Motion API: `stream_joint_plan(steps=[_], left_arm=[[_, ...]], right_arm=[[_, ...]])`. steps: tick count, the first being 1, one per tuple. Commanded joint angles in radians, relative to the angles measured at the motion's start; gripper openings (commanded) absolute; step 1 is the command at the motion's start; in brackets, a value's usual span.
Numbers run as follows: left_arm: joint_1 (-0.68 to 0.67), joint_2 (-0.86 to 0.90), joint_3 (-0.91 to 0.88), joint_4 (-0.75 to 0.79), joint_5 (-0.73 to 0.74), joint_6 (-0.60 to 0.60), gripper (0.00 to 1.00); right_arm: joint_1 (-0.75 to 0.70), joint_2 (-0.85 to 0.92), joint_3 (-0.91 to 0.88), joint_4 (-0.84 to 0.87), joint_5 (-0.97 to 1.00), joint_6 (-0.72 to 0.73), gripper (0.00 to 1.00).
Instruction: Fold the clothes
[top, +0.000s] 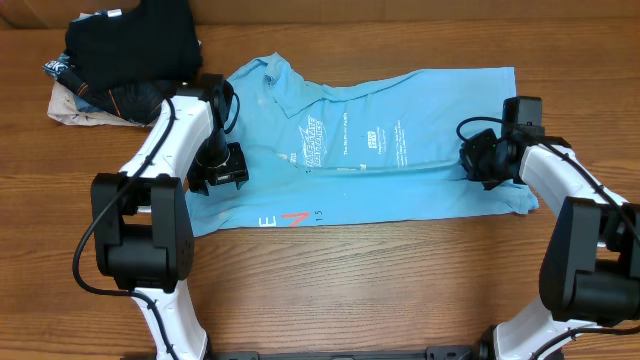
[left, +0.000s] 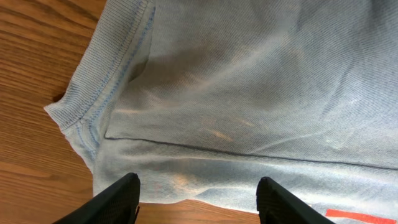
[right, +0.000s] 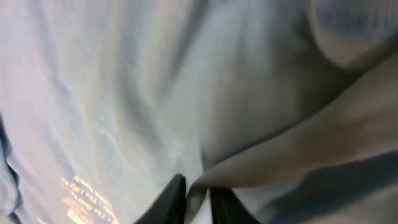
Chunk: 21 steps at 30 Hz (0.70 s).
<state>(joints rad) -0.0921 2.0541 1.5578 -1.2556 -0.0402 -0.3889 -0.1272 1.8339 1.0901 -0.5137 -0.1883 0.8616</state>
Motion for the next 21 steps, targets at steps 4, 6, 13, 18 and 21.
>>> stream_joint_plan(steps=[4, 6, 13, 18, 21], left_arm=[[-0.007, 0.005, 0.019, 0.013, 0.004, 0.009, 0.63], [-0.007, 0.005, 0.019, 0.015, 0.004, 0.009, 0.63], [-0.007, 0.005, 0.019, 0.015, 0.004, 0.046, 0.62], [-0.007, 0.005, 0.019, 0.023, 0.005, 0.045, 0.63], [-0.007, 0.005, 0.019, 0.031, 0.005, 0.045, 0.63]], right_arm=[[0.000, 0.008, -0.002, 0.092, 0.081, -0.134, 0.47], [-0.005, 0.008, 0.005, 0.093, 0.108, -0.137, 0.50], [-0.077, 0.005, 0.137, -0.098, 0.116, -0.163, 0.54], [-0.132, 0.005, 0.306, -0.376, 0.077, -0.235, 0.49], [-0.132, 0.005, 0.318, -0.452, 0.016, -0.328, 0.45]])
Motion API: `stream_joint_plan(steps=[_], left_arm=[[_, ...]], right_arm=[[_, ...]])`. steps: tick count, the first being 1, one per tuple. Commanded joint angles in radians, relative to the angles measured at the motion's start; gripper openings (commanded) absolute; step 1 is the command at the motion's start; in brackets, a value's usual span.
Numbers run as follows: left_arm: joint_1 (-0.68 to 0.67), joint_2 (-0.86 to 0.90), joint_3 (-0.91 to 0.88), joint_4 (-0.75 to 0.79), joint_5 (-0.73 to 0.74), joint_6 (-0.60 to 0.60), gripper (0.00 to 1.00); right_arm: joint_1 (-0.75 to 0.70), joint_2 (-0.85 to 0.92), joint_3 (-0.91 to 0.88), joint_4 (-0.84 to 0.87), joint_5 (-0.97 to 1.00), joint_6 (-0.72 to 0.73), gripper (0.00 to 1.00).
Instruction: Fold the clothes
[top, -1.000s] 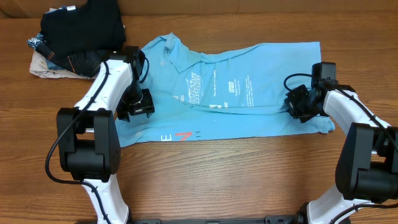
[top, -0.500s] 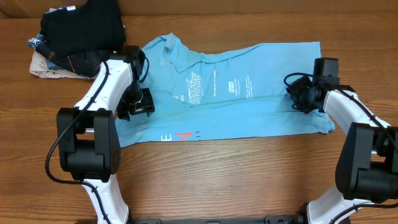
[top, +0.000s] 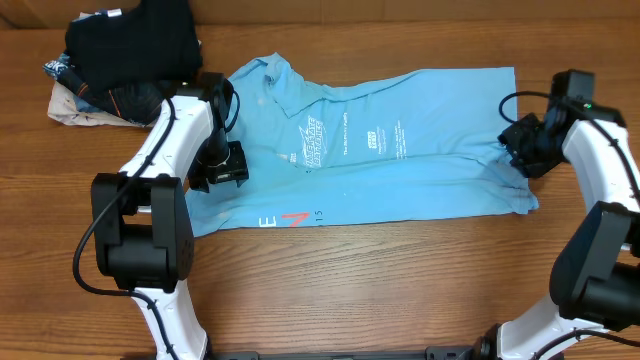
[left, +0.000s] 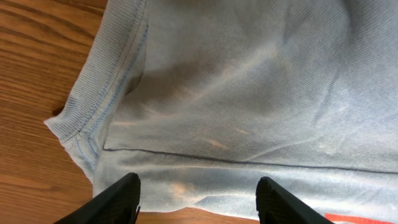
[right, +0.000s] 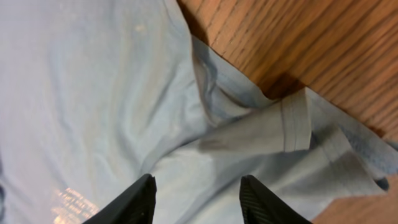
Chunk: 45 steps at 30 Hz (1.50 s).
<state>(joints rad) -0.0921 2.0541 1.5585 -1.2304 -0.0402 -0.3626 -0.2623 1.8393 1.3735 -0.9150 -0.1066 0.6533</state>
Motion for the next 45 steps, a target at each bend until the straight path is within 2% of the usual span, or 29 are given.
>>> stream_joint_plan(steps=[1, 5, 8, 17, 31, 36, 45], left_arm=[[-0.007, 0.005, 0.018, 0.008, 0.005, 0.019, 0.63], [-0.007, 0.005, 0.018, 0.008, 0.008, 0.019, 0.63], [-0.007, 0.005, 0.018, 0.005, 0.008, 0.019, 0.63], [-0.007, 0.005, 0.018, 0.000, 0.008, 0.019, 0.63], [-0.007, 0.005, 0.018, 0.001, 0.008, 0.019, 0.63], [-0.007, 0.005, 0.018, 0.000, 0.008, 0.019, 0.63], [-0.007, 0.005, 0.018, -0.003, 0.007, 0.019, 0.64]], right_arm=[[0.008, 0.003, 0.032, -0.069, -0.067, -0.134, 0.44], [0.026, 0.014, -0.009, -0.078, -0.033, -0.146, 0.42], [0.026, 0.024, -0.043, -0.070, -0.025, -0.076, 0.42], [0.026, 0.028, -0.147, 0.082, -0.023, 0.003, 0.44], [0.025, 0.056, -0.162, 0.129, 0.043, 0.059, 0.44], [0.025, 0.090, -0.162, 0.148, 0.090, 0.089, 0.49], [0.025, 0.126, -0.161, 0.288, 0.114, 0.072, 0.50]])
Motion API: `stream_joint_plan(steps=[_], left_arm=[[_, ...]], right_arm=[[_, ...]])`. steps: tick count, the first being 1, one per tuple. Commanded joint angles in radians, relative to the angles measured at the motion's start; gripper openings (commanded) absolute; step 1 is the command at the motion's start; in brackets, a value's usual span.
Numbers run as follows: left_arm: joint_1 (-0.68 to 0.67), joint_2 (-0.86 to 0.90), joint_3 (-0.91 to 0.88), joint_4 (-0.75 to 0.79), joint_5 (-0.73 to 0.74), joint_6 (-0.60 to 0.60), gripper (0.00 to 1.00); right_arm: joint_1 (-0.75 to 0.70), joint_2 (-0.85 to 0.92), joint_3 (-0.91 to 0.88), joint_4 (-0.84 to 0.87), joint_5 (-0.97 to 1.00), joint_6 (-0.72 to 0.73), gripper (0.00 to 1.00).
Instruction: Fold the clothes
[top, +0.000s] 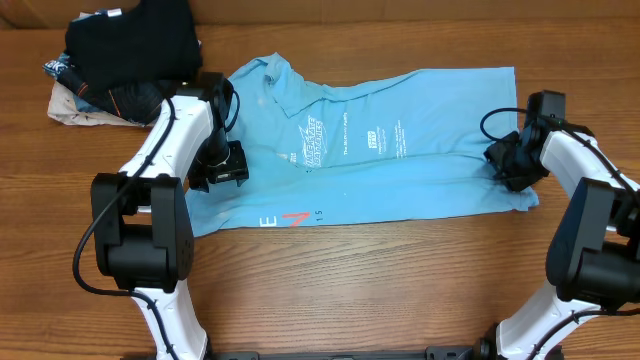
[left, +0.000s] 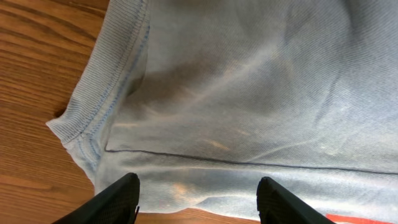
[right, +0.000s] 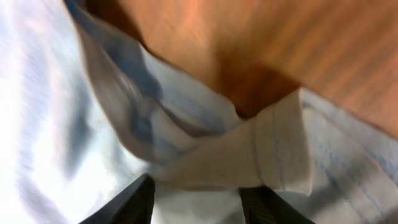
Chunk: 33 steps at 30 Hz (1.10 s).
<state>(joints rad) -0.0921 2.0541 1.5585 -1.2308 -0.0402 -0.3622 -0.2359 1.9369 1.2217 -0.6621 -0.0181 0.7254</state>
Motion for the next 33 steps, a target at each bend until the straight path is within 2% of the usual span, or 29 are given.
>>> stream_joint_plan(steps=[1, 8, 17, 22, 28, 33], left_arm=[[-0.007, 0.005, 0.018, -0.003, 0.007, 0.019, 0.64], [-0.007, 0.005, 0.018, -0.002, 0.007, 0.019, 0.64], [-0.007, 0.005, 0.018, -0.002, 0.007, 0.019, 0.64], [-0.007, 0.005, 0.018, 0.005, 0.008, 0.019, 0.66], [-0.007, 0.005, 0.018, 0.005, 0.007, 0.019, 0.68], [-0.007, 0.005, 0.018, 0.005, 0.007, 0.019, 0.68]], right_arm=[[-0.001, 0.028, -0.009, 0.055, 0.025, -0.002, 0.50], [-0.006, 0.028, -0.009, 0.143, 0.038, -0.080, 0.59], [-0.050, 0.028, -0.008, 0.212, 0.084, -0.082, 0.62], [-0.068, 0.028, -0.002, 0.269, -0.001, -0.091, 0.65], [-0.069, 0.026, 0.032, 0.298, -0.127, -0.110, 0.62], [-0.069, 0.000, 0.147, 0.197, -0.151, -0.151, 0.59]])
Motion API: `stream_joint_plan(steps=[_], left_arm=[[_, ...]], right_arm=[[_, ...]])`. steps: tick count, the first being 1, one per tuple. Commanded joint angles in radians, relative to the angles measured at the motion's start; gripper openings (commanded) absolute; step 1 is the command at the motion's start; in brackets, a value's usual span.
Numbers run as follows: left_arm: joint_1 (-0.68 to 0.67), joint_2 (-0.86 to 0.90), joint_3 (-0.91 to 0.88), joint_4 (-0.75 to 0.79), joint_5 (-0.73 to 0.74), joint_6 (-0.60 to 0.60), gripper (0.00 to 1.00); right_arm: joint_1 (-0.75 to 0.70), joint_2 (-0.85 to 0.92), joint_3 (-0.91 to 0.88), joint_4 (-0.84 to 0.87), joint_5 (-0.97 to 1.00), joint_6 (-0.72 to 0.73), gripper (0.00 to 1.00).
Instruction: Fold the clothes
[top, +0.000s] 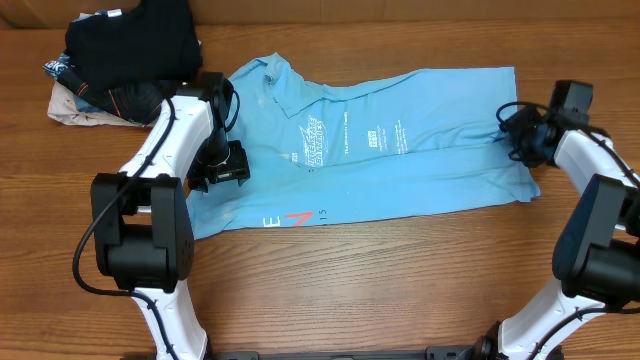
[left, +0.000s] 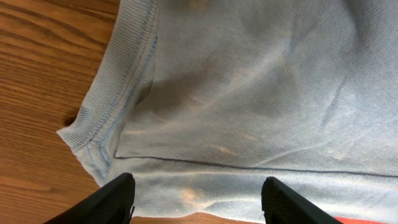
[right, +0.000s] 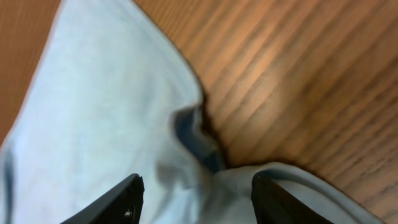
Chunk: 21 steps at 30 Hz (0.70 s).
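Observation:
A light blue polo shirt (top: 380, 150) lies spread flat on the wooden table (top: 350, 290), collar to the far left and hem to the right. My left gripper (top: 218, 172) hovers open over the shirt's near left sleeve. In the left wrist view its open fingers (left: 198, 186) frame the ribbed sleeve cuff (left: 109, 118), with nothing held. My right gripper (top: 524, 140) is open at the shirt's right hem edge. In the right wrist view the right gripper (right: 196, 183) straddles a rumpled fold of hem (right: 199, 134) without pinching it.
A pile of dark clothes (top: 130, 45) sits at the far left corner on a beige garment (top: 72, 108), close behind my left arm. Bare wood (right: 280, 81) lies just beyond the shirt's right edge.
My right gripper has moved farther back and to the right along the hem edge, still open. The shirt's near right corner lies flatter. The left gripper has barely shifted.
My right gripper was first shut on a fold of cloth inside the shirt's right end. It was then open at the right hem edge, then lower over a bunched fold there, and is now farther back. The left gripper stayed open over the sleeve throughout.

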<state>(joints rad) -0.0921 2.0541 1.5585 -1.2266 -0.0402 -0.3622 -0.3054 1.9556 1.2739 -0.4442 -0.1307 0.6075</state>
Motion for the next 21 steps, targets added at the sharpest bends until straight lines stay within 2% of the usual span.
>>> stream_joint_plan(steps=[1, 5, 8, 10, 11, 13, 15, 16, 17, 21], left_arm=[[-0.007, 0.005, 0.018, 0.001, 0.007, 0.019, 0.68], [-0.007, 0.005, 0.018, 0.001, 0.008, 0.019, 0.68], [-0.007, 0.005, 0.018, 0.001, 0.008, 0.019, 0.68], [-0.007, 0.005, 0.018, 0.002, 0.008, 0.018, 0.63], [-0.007, 0.005, 0.018, 0.005, 0.008, 0.013, 0.62], [-0.007, 0.001, 0.022, 0.003, 0.008, -0.006, 0.52], [-0.009, -0.013, 0.022, 0.006, 0.008, -0.030, 0.34], [-0.011, -0.023, 0.022, 0.008, 0.008, -0.032, 0.26], [-0.015, -0.037, 0.022, 0.011, 0.008, -0.034, 0.23], [-0.051, -0.103, 0.022, 0.011, 0.026, -0.011, 0.22]], right_arm=[[-0.002, -0.026, 0.125, -0.054, -0.035, -0.034, 0.59], [-0.008, -0.041, 0.232, -0.191, -0.005, -0.049, 0.59], [-0.007, -0.041, 0.275, -0.288, 0.000, -0.130, 0.59], [-0.007, -0.041, 0.280, -0.395, 0.005, -0.144, 0.59], [-0.010, -0.041, 0.280, -0.433, 0.005, -0.140, 0.55], [-0.012, -0.044, 0.280, -0.496, 0.005, -0.126, 0.31], [-0.016, -0.051, 0.280, -0.558, 0.005, -0.080, 0.14], [-0.016, -0.055, 0.280, -0.586, 0.005, -0.066, 0.12], [-0.017, -0.058, 0.280, -0.608, 0.005, -0.059, 0.11], [-0.008, -0.059, 0.269, -0.731, 0.006, -0.092, 0.08]])
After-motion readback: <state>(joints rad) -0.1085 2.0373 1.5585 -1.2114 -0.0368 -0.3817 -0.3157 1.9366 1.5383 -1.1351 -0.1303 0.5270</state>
